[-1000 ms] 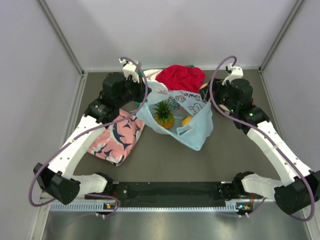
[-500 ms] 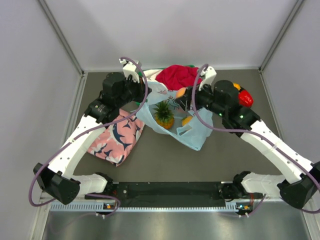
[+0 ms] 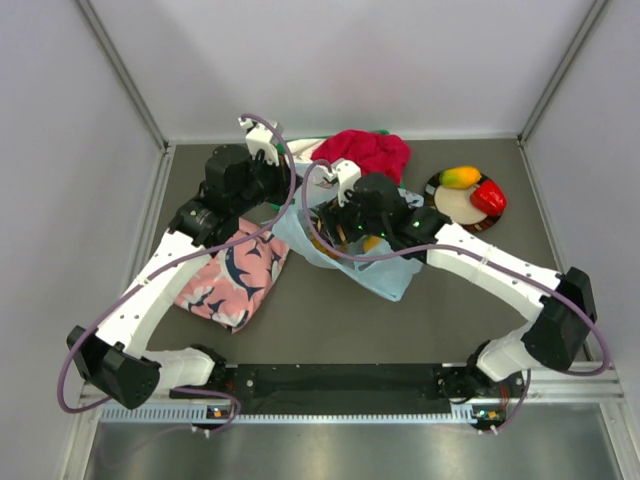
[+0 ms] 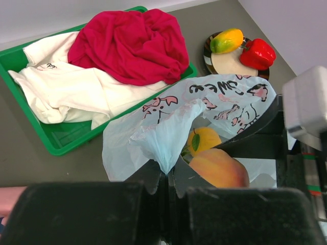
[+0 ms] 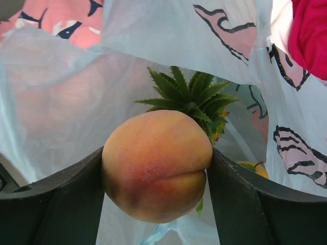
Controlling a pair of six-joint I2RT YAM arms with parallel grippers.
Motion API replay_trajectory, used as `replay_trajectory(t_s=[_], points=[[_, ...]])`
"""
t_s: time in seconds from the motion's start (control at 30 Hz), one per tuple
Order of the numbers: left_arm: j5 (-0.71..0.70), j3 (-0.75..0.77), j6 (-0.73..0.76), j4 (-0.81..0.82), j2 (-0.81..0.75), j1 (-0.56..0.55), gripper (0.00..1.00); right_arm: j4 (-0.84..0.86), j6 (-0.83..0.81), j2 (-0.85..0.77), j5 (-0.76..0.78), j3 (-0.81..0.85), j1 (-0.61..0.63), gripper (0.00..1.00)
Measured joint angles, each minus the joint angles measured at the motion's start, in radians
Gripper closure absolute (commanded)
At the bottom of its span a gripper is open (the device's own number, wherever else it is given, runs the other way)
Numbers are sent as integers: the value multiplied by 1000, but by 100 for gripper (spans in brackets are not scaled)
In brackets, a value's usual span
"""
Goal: Place the fruits into the plastic bag
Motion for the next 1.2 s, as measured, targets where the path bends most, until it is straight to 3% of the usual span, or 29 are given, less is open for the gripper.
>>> replay_trajectory(t_s=[0.53,1.2], points=[[0,0,0,0,0,0,100,-29,29,109,121,-15,9,82],[3,0,0,0,5,0,100,-222,175,214,497,-54,-20,83]])
